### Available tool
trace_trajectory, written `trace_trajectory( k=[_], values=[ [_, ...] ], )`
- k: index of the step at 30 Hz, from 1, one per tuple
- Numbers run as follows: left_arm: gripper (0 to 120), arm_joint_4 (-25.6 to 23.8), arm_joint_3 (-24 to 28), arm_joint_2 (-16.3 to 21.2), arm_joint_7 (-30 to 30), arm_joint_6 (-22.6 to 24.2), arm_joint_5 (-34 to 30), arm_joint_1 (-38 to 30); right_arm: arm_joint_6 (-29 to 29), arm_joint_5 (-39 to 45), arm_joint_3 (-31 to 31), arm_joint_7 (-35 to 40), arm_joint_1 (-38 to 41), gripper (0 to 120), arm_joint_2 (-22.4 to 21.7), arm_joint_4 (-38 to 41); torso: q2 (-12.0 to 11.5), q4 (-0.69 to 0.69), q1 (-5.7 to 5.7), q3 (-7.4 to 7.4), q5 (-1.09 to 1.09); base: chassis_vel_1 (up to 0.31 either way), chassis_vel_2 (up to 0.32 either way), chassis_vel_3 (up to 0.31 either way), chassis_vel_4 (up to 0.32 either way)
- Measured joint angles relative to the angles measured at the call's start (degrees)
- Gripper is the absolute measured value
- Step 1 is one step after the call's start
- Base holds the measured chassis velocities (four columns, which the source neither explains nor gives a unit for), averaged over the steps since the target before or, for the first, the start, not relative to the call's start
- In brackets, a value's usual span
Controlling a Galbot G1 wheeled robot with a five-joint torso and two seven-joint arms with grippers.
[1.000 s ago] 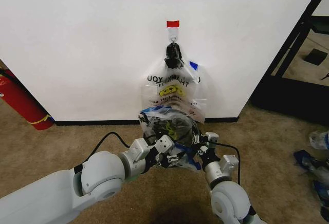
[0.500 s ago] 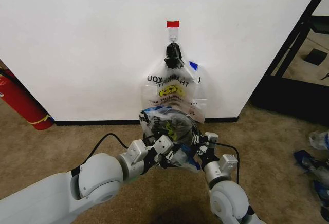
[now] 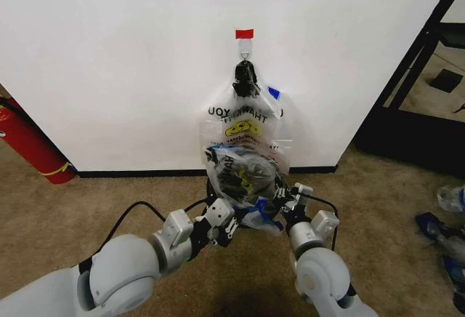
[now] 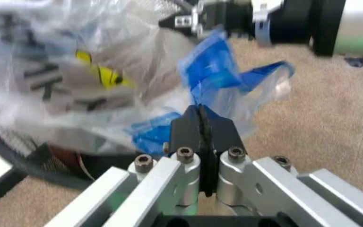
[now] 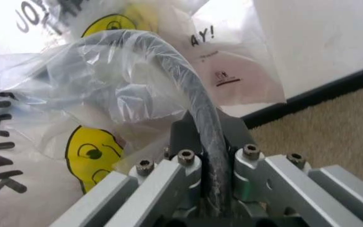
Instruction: Pick up the garbage bag from the wall and place it over the trash bin.
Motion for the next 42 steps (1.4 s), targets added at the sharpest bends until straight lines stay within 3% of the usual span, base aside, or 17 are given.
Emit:
trace_trajectory(
  k=[8, 15, 30, 39, 42],
  values=[
    [0, 2.3, -1.3, 0.1, 1.0, -3.2, 4.9, 6.0, -2.4, 9.6, 2.3, 3.0, 0.3, 1, -0.6, 1.8, 0.0, 0.0, 0.0, 0.0, 0.0, 0.0, 0.0, 0.0, 0.0],
    [0, 4.3, -1.9, -0.1, 1.3, -5.0, 7.3, 9.1, -3.4, 12.7, 3.3, 3.4, 0.1, 1, -1.5, 2.5, 0.0, -0.01, 0.0, 0.0, 0.0, 0.0, 0.0, 0.0, 0.0],
    [0, 10.8, -3.1, -1.9, 0.9, -8.5, 8.5, 8.3, -5.0, 15.0, 4.4, 3.2, -0.9, 1, -4.0, 3.7, 0.0, -0.01, 0.0, 0.0, 0.0, 0.0, 0.0, 0.0, 0.0],
    [0, 12.0, -4.6, -2.3, 0.3, -9.4, 8.9, 9.4, -5.3, 15.0, 4.7, 2.1, -1.2, 1, -5.0, 3.9, 0.0, -0.01, 0.0, 0.0, 0.0, 0.0, 0.0, 0.0, 0.0],
    [10, 10.5, -6.3, -1.0, -0.2, -9.1, 8.8, 11.1, -4.9, 14.9, 5.2, 2.1, -0.7, 1, -5.2, 3.1, 0.0, 0.01, 0.0, 0.0, 0.01, 0.0, 0.0, 0.0, 0.0]
  ],
)
